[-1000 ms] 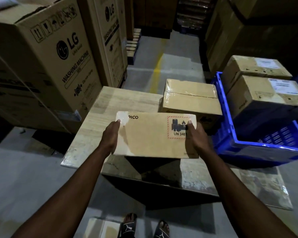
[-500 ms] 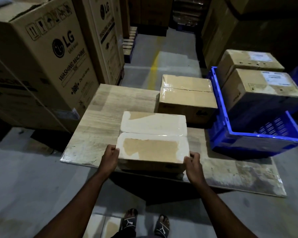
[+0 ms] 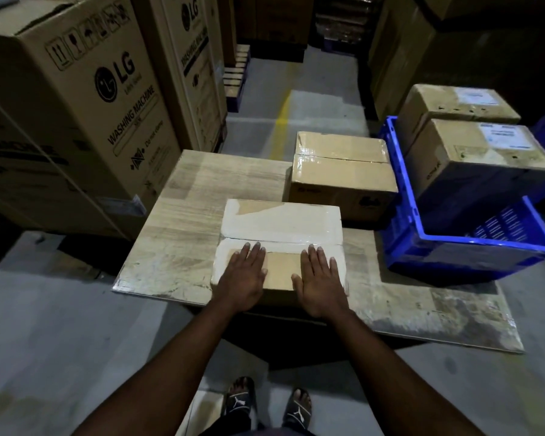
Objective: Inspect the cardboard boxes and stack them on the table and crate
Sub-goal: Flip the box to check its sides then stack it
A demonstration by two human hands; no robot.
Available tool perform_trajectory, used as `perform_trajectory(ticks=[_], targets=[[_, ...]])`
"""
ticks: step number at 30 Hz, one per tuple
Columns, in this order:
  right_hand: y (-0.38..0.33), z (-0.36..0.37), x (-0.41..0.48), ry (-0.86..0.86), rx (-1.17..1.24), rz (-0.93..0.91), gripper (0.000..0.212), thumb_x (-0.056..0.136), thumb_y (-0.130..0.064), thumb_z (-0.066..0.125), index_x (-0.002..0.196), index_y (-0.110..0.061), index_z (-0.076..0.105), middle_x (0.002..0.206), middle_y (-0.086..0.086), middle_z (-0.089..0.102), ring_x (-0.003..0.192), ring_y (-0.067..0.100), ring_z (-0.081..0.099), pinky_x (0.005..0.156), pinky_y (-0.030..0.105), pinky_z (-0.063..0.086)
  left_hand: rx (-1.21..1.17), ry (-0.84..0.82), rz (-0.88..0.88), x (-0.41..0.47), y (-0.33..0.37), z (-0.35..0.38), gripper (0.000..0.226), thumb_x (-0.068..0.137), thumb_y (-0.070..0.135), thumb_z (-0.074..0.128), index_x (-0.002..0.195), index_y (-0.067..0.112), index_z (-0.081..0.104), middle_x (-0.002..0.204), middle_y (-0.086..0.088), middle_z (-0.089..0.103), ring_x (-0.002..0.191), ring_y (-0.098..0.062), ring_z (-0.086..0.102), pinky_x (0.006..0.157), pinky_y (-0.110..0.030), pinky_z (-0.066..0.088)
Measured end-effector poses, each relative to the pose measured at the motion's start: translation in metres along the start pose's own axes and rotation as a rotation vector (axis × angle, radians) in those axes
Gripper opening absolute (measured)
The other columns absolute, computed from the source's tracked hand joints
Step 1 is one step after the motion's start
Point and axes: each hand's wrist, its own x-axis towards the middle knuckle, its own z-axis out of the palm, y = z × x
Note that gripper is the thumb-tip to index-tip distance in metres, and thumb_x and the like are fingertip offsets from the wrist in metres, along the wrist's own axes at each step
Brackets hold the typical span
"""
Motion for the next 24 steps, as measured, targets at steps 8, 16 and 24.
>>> perform_trajectory(ticks=[8, 16, 24], targets=[[0.025, -0.01, 0.012, 0.008, 0.104, 0.106, 0.073, 0.103, -0.049, 0.025, 0.157, -0.011, -0.006, 0.164, 0.008, -0.015, 0.151, 0.022, -0.015, 0.122, 0.038, -0.006, 0.041, 0.089, -0.098, -0.004, -0.034, 0.001, 0.089, 0.088, 0.073, 0.007, 0.155, 0.016, -0.008, 0.161, -0.009, -0.02, 0.149, -0.023, -0.02, 0.122, -0.04, -0.007], [0.058, -0.012, 0.021, 0.076, 0.52, 0.153, 0.079, 0.102, -0.048, 0.037, 0.157, -0.009, -0.004, 0.166, 0.008, -0.002, 0.151, 0.018, 0.004, 0.113, 0.025, 0.011, -0.295, 0.046, -0.293, 0.006, -0.049, -0.01, 0.099, 0.09, 0.071, 0.035, 0.156, 0.013, -0.009, 0.164, -0.011, -0.009, 0.148, -0.033, 0.021, 0.114, -0.046, 0.032], [0.048, -0.02, 0.019, 0.072, 0.514, 0.111, 0.074, 0.104, -0.038, 0.038, 0.157, -0.008, -0.004, 0.166, 0.009, -0.009, 0.151, 0.023, 0.009, 0.112, 0.03, 0.024, -0.283, 0.077, -0.31, -0.002, -0.049, -0.018, 0.095, 0.09, 0.065, 0.04, 0.157, 0.012, -0.001, 0.163, -0.017, 0.001, 0.149, -0.032, 0.016, 0.113, -0.041, 0.03]])
